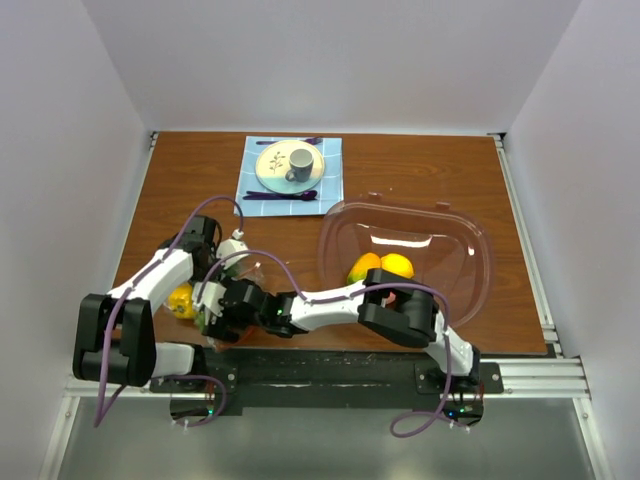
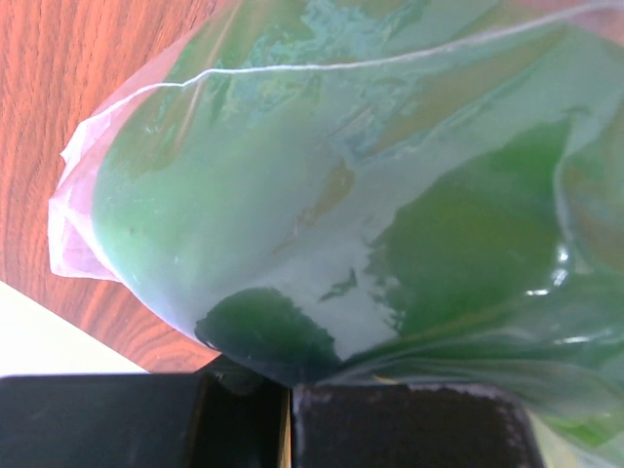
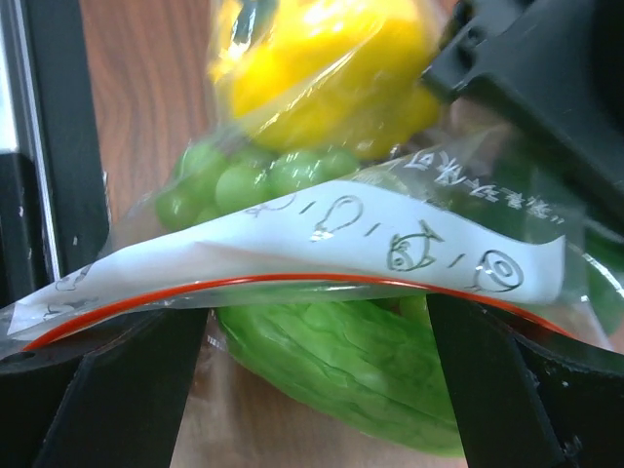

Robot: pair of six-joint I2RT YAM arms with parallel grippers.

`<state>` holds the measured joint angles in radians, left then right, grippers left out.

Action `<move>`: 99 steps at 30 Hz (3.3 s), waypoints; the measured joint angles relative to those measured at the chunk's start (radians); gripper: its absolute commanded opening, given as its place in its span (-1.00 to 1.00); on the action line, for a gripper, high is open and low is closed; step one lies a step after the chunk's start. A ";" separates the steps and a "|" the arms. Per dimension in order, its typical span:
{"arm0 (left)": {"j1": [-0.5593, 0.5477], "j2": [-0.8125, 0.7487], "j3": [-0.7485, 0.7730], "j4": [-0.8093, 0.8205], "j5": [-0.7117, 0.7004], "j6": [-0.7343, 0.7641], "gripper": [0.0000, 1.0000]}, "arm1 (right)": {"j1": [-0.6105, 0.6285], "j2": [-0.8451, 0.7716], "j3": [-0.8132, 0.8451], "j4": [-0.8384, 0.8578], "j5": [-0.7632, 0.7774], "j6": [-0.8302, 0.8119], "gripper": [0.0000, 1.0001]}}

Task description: Open the zip-top bag and remove the fake food

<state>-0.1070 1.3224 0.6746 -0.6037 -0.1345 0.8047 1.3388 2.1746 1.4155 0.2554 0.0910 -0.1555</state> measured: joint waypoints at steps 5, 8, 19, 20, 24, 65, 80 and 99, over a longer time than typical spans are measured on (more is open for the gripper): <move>0.000 0.000 0.000 -0.002 0.000 0.001 -1.00 | 0.002 -0.051 -0.075 -0.004 -0.001 -0.010 0.75; -0.001 0.000 0.000 -0.002 0.002 0.000 -1.00 | 0.003 -0.131 -0.181 0.000 0.002 -0.001 0.60; -0.006 -0.002 0.002 -0.008 0.023 0.000 -1.00 | -0.001 -0.213 -0.297 0.023 0.029 0.066 0.68; -0.006 -0.003 0.001 -0.008 0.024 0.000 -1.00 | -0.002 -0.213 -0.299 0.021 0.035 0.070 0.67; -0.007 -0.010 -0.005 -0.003 0.027 0.000 -1.00 | -0.002 -0.216 -0.300 0.001 0.070 0.080 0.61; -0.071 -0.098 0.468 -0.544 0.473 -0.132 -1.00 | -0.299 -0.799 -0.355 -0.436 0.905 0.408 -0.78; -0.152 -0.113 0.374 -0.488 0.347 -0.241 -1.00 | -0.270 -0.908 -0.453 -0.473 0.886 0.406 0.97; -0.184 -0.109 0.200 -0.357 0.146 -0.282 -1.00 | 0.031 -0.898 -0.583 -0.305 0.615 0.390 0.30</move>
<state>-0.2909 1.2129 0.8745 -0.9611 0.0113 0.5224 1.3697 1.2770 0.8326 -0.0498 0.7059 0.2348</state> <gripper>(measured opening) 0.012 0.669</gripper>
